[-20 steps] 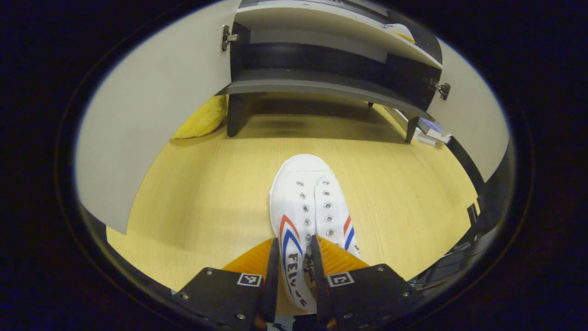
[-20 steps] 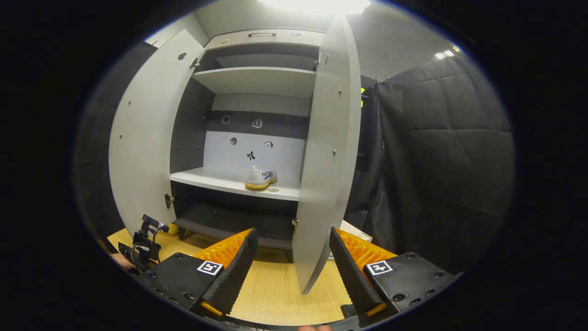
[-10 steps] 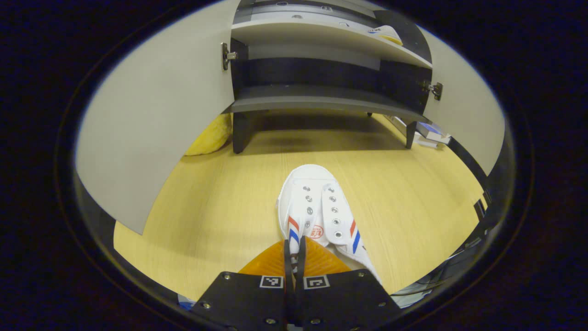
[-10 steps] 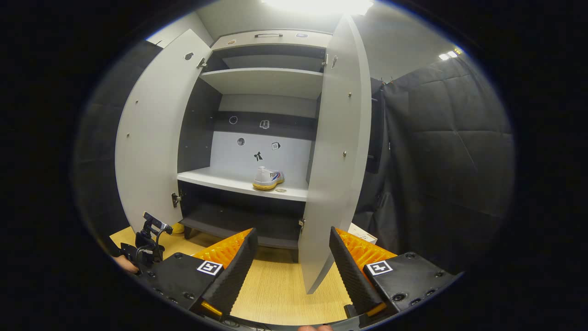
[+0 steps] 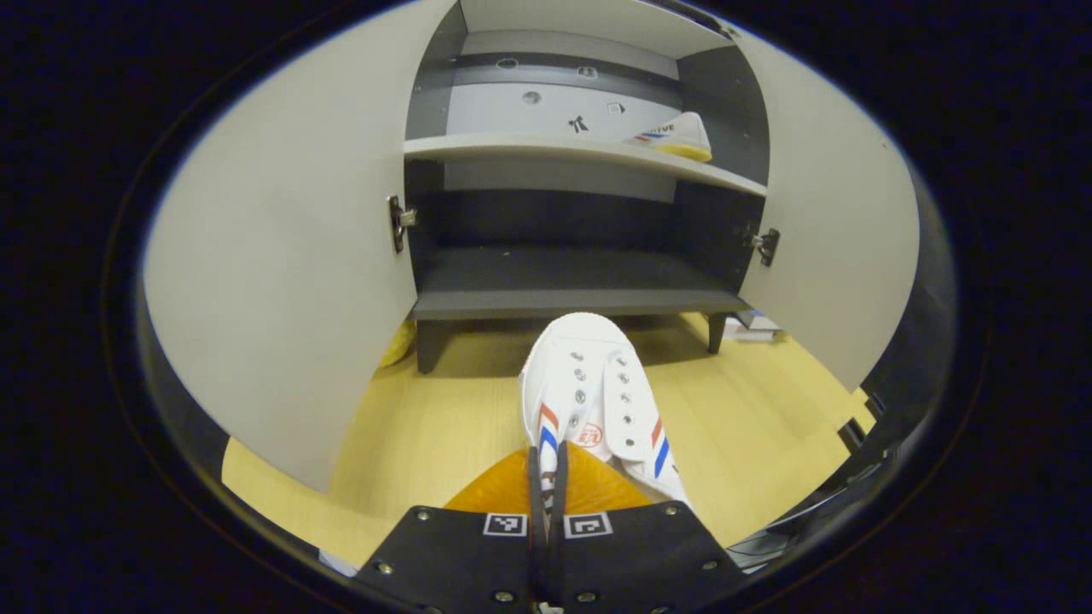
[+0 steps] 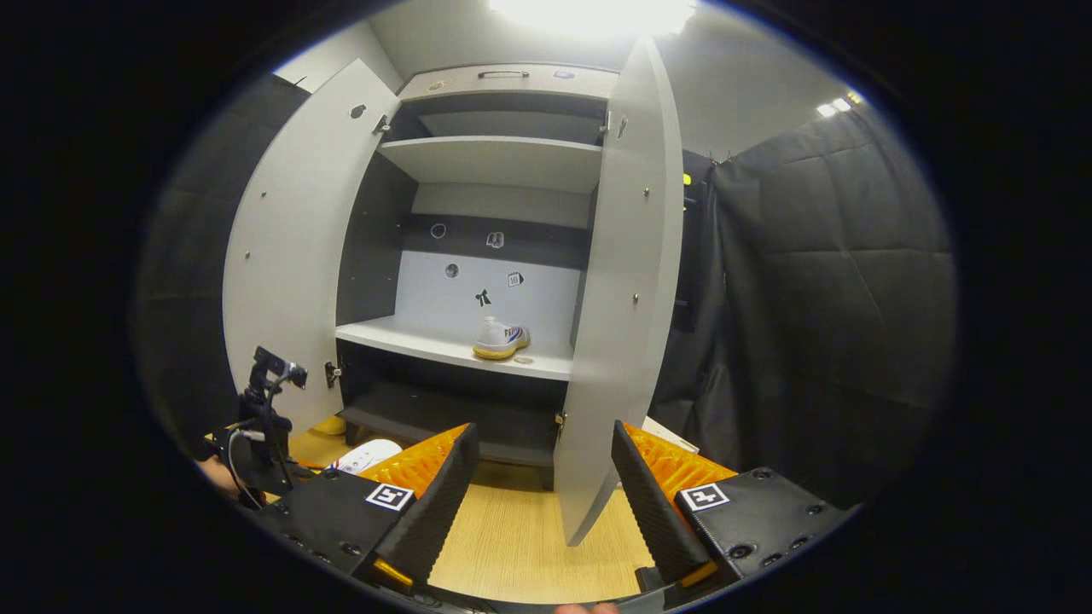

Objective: Grab one shoe with the right hand and put it into the shoe cabinet, grab the other shoe with the left hand and put it into the shoe cabinet; then close the right door with the right hand and the left door with the left hand.

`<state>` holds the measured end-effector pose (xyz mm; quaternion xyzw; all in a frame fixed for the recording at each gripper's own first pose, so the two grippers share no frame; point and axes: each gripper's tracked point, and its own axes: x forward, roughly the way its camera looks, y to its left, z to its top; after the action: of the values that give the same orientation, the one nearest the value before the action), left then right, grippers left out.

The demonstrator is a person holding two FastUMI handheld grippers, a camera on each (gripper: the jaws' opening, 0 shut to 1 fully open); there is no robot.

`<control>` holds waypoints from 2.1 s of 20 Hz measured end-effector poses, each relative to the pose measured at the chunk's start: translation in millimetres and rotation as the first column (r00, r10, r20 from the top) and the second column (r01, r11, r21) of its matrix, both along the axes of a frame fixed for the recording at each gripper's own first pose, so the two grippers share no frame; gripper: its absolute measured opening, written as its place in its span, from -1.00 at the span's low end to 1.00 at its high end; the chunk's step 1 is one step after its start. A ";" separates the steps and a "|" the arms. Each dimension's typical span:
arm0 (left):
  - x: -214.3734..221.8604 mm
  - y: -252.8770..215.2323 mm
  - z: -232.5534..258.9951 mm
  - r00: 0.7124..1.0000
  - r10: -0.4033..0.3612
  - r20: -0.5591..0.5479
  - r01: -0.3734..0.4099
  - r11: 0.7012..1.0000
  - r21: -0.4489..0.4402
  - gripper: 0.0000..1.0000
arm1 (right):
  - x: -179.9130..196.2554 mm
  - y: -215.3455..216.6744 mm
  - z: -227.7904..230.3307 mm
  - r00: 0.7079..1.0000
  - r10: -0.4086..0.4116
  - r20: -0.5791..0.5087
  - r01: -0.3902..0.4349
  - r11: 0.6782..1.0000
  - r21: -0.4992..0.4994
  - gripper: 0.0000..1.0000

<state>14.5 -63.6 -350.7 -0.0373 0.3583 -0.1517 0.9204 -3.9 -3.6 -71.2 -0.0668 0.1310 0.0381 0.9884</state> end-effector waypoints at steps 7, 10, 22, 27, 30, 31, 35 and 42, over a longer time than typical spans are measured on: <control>-0.2 5.2 18.2 0.990 0.028 0.139 -0.020 0.998 -0.065 -0.99 | 2.1 -4.5 1.6 1.000 -0.003 0.013 0.002 1.000 0.014 0.95; 1.6 5.9 18.0 0.978 0.041 0.203 -0.025 0.996 -0.082 -0.99 | 2.8 -6.1 1.4 1.000 -0.004 0.015 0.004 1.000 0.024 0.94; 2.7 6.2 18.7 0.927 0.121 0.356 -0.074 0.987 -0.145 -0.99 | 1.2 -21.8 -11.0 0.999 -0.033 -0.014 0.034 0.999 0.027 0.93; 3.2 6.2 18.8 0.915 0.148 0.375 -0.102 0.985 -0.139 -1.00 | -2.8 -24.1 -21.9 0.998 -0.048 -0.043 0.050 0.997 0.054 0.94; 3.4 7.0 14.7 0.922 0.165 0.350 -0.127 0.984 -0.127 -0.99 | -7.1 -30.0 -26.7 0.996 -0.061 -0.058 0.062 0.998 0.029 0.95; 2.7 6.1 14.3 0.927 0.167 0.337 -0.132 0.983 -0.124 -0.99 | -8.5 -32.4 -27.7 0.996 -0.066 -0.063 0.068 0.997 0.031 0.95; 3.1 5.3 17.6 0.947 0.170 0.272 -0.147 0.984 -0.101 -0.99 | -11.2 -42.9 -31.4 0.993 -0.091 -0.076 0.093 0.995 0.028 0.95; 5.5 9.7 32.1 0.933 0.237 0.272 -0.193 0.964 -0.181 -0.84 | 1.5 -47.4 -19.0 0.995 -0.090 -0.049 0.092 0.995 0.028 0.94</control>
<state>20.0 -53.9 -318.6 -0.1234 0.2002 -0.0804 0.9686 -2.4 -51.0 -90.3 -0.0450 0.1569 -0.0034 0.9866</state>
